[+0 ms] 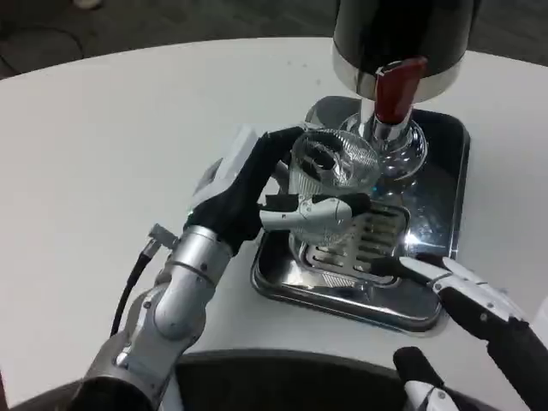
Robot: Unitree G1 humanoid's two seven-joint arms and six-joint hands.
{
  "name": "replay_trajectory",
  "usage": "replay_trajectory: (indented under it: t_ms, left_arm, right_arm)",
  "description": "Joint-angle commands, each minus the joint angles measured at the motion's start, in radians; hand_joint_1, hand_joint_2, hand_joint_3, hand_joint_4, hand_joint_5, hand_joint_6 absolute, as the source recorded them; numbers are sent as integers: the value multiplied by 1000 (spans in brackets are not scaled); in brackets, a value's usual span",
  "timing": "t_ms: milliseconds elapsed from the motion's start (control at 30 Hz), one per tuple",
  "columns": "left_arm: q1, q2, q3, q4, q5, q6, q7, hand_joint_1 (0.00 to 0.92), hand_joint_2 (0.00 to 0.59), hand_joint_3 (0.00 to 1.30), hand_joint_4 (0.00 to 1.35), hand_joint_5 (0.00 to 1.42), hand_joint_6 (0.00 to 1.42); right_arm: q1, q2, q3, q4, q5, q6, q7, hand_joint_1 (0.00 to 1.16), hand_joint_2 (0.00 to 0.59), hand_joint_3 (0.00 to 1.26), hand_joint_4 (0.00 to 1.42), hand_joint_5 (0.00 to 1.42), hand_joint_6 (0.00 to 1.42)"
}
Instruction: Grasp the cup under the faucet to collect the drink, then remove the cup.
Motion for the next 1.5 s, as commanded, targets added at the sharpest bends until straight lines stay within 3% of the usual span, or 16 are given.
replay_trajectory:
  t_ms: [33, 700, 1333, 1500]
  left_arm:
    - [-35, -22, -12, 16, 5, -30, 46, 537, 137, 808, 926, 1082, 785]
    - [-60, -53, -78, 37, 29, -17, 70, 541, 143, 808, 939, 1083, 785]
    - [-54, -54, -85, 46, 35, -7, 70, 522, 147, 796, 926, 1082, 781]
    - [-47, -50, -86, 45, 38, -1, 72, 518, 146, 791, 853, 1063, 784]
  right_arm:
    - [26, 8, -13, -14, 15, -20, -4, 445, 507, 205, 170, 84, 63]
    - [40, 21, -24, -4, 28, -38, -3, 445, 507, 205, 170, 84, 63]
    - [42, 25, -20, -4, 25, -40, -4, 445, 507, 214, 181, 94, 63]
    - [39, 26, -16, -3, 24, -37, -3, 445, 507, 215, 183, 95, 63]
